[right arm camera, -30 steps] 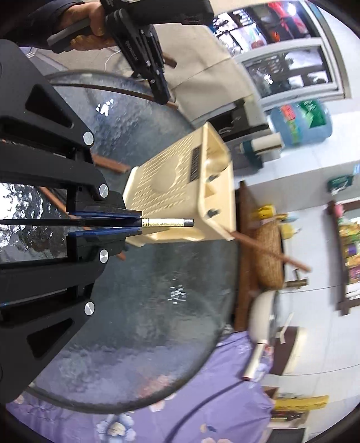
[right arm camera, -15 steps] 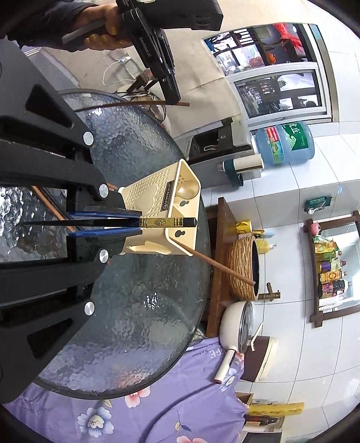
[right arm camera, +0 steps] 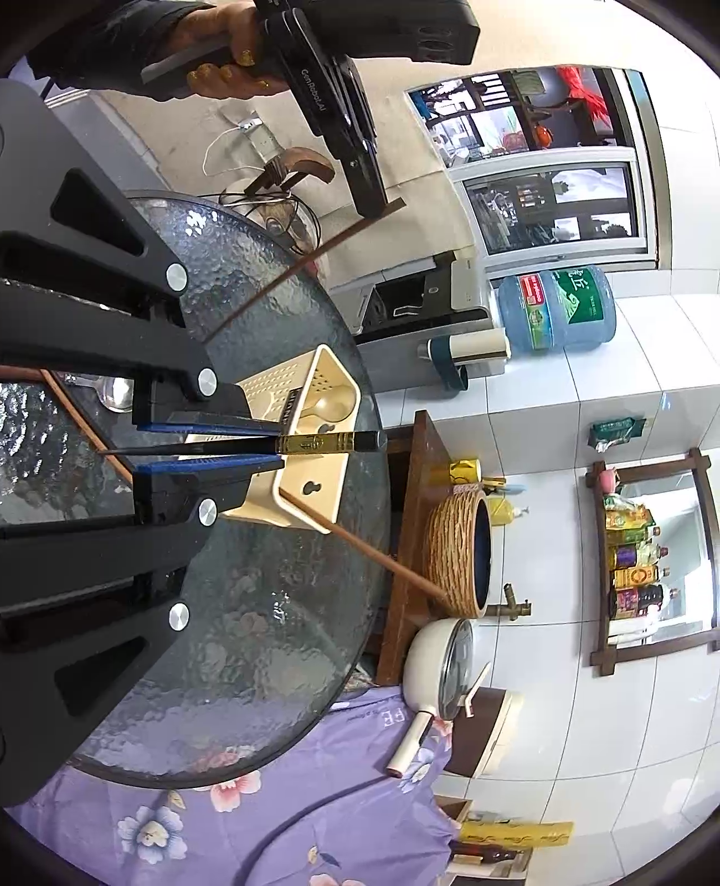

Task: Organize utensils
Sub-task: 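Carry both chopsticks over the cream holder and lower them inside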

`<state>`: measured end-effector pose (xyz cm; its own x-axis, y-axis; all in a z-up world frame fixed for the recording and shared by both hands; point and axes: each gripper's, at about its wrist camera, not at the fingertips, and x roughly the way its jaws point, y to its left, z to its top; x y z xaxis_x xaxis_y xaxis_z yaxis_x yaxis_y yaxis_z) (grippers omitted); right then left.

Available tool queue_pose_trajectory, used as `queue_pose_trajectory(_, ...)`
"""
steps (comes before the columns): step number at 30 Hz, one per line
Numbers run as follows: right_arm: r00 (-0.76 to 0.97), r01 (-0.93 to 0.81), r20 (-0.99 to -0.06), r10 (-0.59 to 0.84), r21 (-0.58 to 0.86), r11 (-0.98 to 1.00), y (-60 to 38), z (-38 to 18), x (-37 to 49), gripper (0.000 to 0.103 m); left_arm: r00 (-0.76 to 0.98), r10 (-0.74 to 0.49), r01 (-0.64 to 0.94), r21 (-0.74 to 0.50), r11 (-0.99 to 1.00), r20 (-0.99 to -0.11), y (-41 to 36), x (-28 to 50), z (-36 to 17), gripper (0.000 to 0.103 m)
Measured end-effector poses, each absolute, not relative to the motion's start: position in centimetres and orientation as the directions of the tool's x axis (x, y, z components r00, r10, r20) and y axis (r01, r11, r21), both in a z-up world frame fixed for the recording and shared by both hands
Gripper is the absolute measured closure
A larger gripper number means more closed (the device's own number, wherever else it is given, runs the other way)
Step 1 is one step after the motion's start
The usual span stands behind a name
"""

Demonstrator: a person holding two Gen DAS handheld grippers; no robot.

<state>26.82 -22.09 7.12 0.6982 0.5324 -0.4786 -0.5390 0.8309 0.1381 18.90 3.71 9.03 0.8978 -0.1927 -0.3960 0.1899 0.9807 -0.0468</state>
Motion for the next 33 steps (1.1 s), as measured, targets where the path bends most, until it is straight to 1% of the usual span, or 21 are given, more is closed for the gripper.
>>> queue_pose_trajectory(7,0.679,-0.568,-0.463,0.570,0.161,0.807,-21.5,9.5,27.4,0.096,0.903,-0.223,0.225,-0.037,0.974,-0.368,3.0,19.3,11.6,0.096)
queue_pose_trajectory(13,0.681,-0.589,-0.410,0.607,0.185,0.786,-21.3,13.4,28.1,0.096,0.914,-0.255,0.256,-0.040,0.966,-0.316,2.4,19.3,14.9,0.096)
queue_pose_trajectory(20,0.730,-0.582,-0.335,0.595,0.152,0.799,-20.4,19.0,29.8,0.096,0.943,-0.242,0.242,-0.026,0.970,-0.227,1.1,20.8,20.1,0.096)
queue_pose_trajectory(24,0.766,-0.547,-0.311,0.563,0.146,0.824,-19.9,20.9,31.6,0.096,0.954,-0.219,0.218,-0.028,0.976,-0.205,0.6,23.2,21.9,0.096)
queue_pose_trajectory(29,0.810,-0.494,-0.294,0.507,0.124,0.861,-19.8,20.5,33.6,0.096,0.954,-0.201,0.193,-0.057,0.980,-0.223,0.8,26.5,21.5,0.096)
queue_pose_trajectory(33,0.818,-0.463,-0.315,0.482,0.138,0.876,-19.6,18.2,35.3,0.096,0.950,-0.185,0.174,-0.064,0.983,-0.251,0.8,28.4,19.3,0.096)
